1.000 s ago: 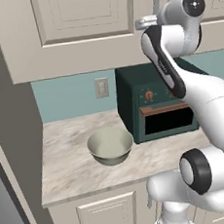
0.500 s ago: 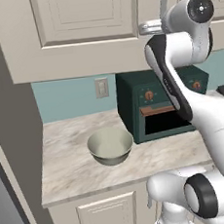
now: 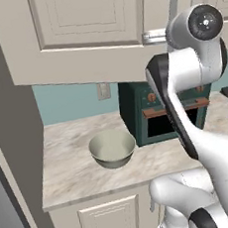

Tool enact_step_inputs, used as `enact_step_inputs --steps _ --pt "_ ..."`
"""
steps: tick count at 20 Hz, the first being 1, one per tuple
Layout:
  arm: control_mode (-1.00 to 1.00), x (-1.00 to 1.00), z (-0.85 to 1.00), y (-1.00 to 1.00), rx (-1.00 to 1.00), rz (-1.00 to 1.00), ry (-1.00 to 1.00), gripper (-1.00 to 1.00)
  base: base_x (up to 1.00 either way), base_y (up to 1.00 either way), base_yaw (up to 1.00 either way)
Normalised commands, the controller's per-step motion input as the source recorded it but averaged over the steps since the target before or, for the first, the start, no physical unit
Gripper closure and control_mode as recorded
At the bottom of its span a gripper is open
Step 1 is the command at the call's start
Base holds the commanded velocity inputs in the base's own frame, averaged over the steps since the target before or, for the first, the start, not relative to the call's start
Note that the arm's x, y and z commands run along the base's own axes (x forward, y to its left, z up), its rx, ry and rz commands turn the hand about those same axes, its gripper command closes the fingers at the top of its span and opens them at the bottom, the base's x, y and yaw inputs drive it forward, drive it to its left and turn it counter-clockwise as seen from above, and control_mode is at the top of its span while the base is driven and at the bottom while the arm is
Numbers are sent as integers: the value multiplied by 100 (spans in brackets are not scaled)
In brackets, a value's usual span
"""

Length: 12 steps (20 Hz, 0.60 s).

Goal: Open the cabinet and setup a tea strainer by placing it in the bowl upright.

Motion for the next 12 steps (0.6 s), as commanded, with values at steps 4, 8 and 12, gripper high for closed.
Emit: enact_step_inputs --steps 4,8,12 --pt "-100 -98 0 37 0 -12 0 100 0 0 0" --pt "-100 -87 0 38 0 -13 0 100 0 0 0" --pt "-100 -44 0 43 -2 -17 3 100 0 0 0"
